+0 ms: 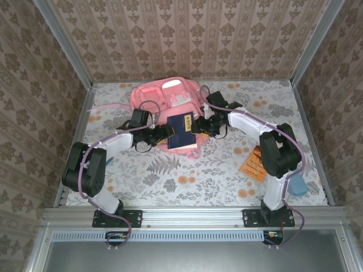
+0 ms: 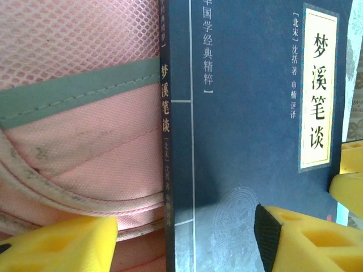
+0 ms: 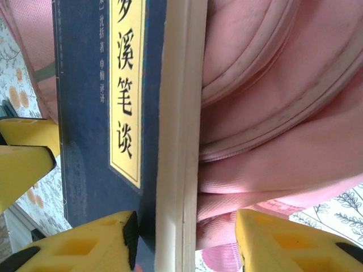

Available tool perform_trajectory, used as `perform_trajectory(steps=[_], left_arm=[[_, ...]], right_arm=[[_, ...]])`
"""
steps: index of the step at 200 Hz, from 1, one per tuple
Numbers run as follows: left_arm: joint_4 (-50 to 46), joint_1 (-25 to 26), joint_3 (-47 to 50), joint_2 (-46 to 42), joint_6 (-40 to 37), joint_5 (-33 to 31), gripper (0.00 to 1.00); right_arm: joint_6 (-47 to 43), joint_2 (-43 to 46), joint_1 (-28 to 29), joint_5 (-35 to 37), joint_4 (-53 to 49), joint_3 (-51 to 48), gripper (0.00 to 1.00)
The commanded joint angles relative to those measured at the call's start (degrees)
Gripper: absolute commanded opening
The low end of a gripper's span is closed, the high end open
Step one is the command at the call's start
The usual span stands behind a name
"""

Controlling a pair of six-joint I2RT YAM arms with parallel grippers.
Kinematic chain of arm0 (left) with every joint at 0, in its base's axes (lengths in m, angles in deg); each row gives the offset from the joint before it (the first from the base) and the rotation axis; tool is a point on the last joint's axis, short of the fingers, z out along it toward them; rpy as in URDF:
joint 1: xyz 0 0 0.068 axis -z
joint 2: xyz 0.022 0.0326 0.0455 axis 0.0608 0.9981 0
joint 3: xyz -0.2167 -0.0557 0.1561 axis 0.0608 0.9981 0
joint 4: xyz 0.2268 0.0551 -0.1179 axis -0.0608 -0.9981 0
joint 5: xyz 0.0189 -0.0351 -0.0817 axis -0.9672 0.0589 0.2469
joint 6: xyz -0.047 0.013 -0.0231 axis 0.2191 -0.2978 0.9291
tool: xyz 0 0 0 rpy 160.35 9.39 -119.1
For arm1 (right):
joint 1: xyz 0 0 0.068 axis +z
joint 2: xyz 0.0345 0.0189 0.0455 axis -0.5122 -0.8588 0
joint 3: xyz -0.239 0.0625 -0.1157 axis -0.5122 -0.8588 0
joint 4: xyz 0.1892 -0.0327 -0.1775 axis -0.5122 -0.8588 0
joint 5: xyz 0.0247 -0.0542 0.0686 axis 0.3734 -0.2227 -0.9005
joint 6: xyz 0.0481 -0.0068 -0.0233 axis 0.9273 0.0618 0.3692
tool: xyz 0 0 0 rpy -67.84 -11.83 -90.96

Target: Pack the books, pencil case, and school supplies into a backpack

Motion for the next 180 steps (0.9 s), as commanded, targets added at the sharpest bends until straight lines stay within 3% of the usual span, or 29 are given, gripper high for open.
perform_trajectory(steps=[1,71,145,180], left_arm=[[3.61,0.47,-1.95,0.99,0.74,4.20,0.64],[9.34,0.96,-0.76,0.28,4.39,11.10,0.54],[14.52,0.87,0.80,1.65,8.87,13.18,0.54],[14.10,0.87,0.35,3.19,8.61,13.03,0.45]], right_arm=[[-0.08,-1.16,-0.25,-1.97,-0.83,-1.03,0.45],[0.10,-3.29,-0.26,-0.58,-0.94,-2.17,0.27],[-0.15,-3.74,-0.26,-0.56,-0.64,-2.66,0.23],[-0.73,-3.06,-0.29,-0.42,-0.86,-2.44,0.23]])
